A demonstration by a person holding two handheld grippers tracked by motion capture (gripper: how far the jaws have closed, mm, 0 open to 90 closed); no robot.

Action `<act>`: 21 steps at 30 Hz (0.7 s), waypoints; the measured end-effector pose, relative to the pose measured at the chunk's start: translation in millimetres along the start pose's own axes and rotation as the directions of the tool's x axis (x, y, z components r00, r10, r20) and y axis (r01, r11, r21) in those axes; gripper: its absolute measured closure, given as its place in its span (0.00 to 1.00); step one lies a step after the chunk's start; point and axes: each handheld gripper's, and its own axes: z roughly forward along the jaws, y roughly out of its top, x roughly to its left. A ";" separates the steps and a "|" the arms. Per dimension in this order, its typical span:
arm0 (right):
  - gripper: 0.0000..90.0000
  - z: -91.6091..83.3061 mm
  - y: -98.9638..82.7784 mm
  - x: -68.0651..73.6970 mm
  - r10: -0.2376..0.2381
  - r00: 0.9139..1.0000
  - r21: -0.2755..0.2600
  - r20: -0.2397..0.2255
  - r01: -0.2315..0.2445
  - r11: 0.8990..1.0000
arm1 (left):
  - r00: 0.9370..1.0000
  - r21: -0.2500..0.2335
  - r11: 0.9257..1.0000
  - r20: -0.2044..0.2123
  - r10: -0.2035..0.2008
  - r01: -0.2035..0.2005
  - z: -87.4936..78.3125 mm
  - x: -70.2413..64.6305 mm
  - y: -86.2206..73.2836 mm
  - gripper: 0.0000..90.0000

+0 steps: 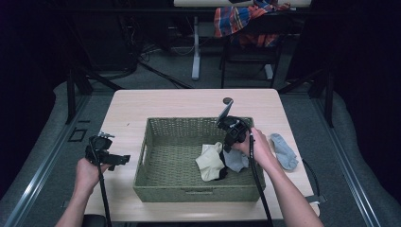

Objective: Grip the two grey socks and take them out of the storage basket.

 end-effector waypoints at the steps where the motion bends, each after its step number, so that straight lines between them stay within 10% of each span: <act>1: 0.95 -6.8 -0.4 -0.9 -0.025 1.000 0.008 0.004 0.025 1.000 | 1.000 0.004 1.000 0.003 0.001 -0.001 -0.3 0.1 0.1 0.00; 21: 0.95 -72.0 -21.3 6.5 -0.046 0.999 -0.220 -0.020 0.041 0.975 | 1.000 0.006 1.000 0.001 0.002 -0.002 0.8 -0.3 -0.2 0.00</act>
